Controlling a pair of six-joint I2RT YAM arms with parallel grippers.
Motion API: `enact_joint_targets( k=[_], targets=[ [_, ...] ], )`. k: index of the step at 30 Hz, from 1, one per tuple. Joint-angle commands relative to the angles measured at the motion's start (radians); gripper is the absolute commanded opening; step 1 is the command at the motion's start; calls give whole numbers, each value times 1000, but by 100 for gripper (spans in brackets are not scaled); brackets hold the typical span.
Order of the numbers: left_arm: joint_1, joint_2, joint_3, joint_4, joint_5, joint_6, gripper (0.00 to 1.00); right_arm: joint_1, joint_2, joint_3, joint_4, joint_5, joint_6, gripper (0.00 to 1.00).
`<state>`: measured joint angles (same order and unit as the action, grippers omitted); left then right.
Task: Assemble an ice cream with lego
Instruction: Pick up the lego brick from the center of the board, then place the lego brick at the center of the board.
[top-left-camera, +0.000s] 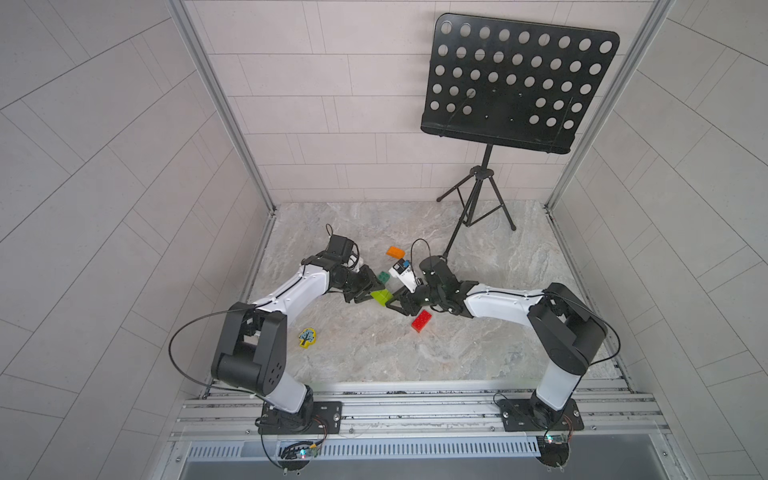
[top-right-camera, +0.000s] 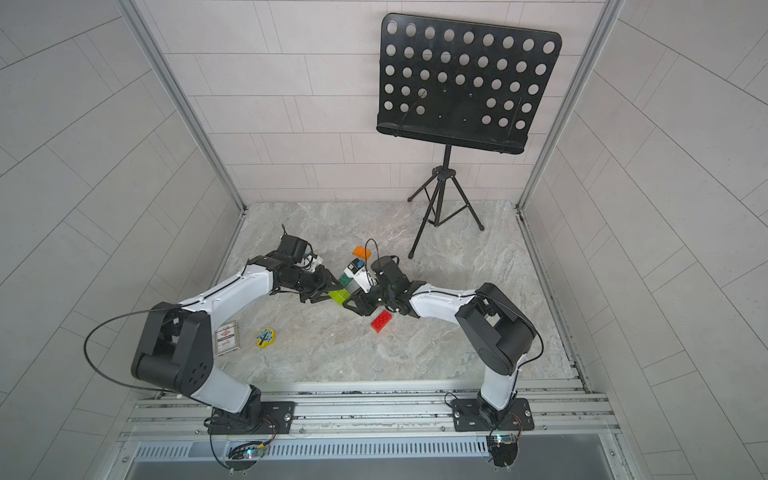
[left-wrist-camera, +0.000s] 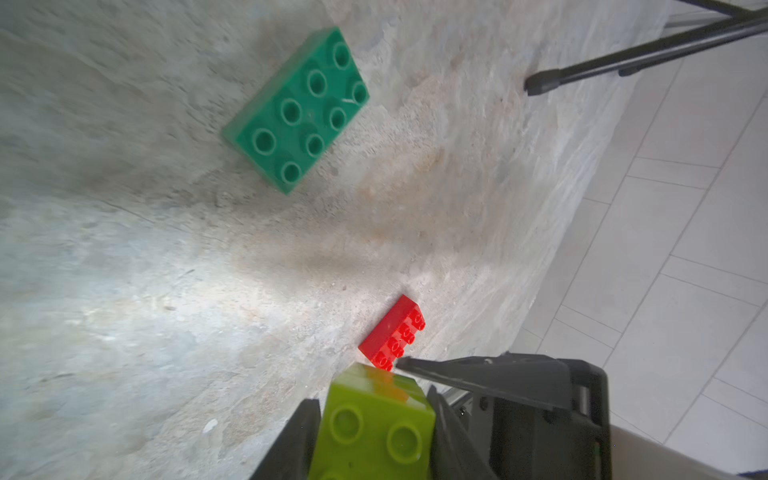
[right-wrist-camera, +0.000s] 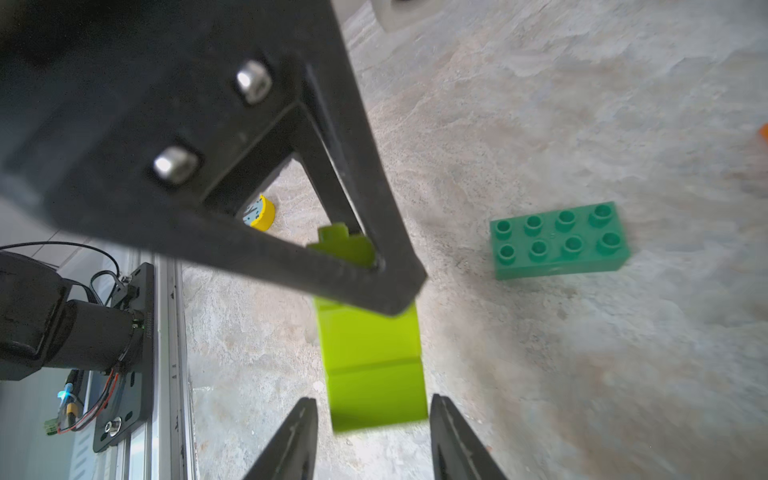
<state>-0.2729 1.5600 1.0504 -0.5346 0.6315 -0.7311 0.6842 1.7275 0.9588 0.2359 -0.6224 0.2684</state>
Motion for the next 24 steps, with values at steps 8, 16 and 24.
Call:
enact_joint_targets(
  k=[8,16,24],
  targets=[
    [-210,115,180,-102,-517,45,16,-228,-201,-222,245,74,333,67],
    [-426,216,135,62,-788,-21,17,-341,-180,-232,82,277,431,67],
    [-509,221,68,148,-1014,76,35,-360,-138,-227,89,254,462,68]
  ],
)
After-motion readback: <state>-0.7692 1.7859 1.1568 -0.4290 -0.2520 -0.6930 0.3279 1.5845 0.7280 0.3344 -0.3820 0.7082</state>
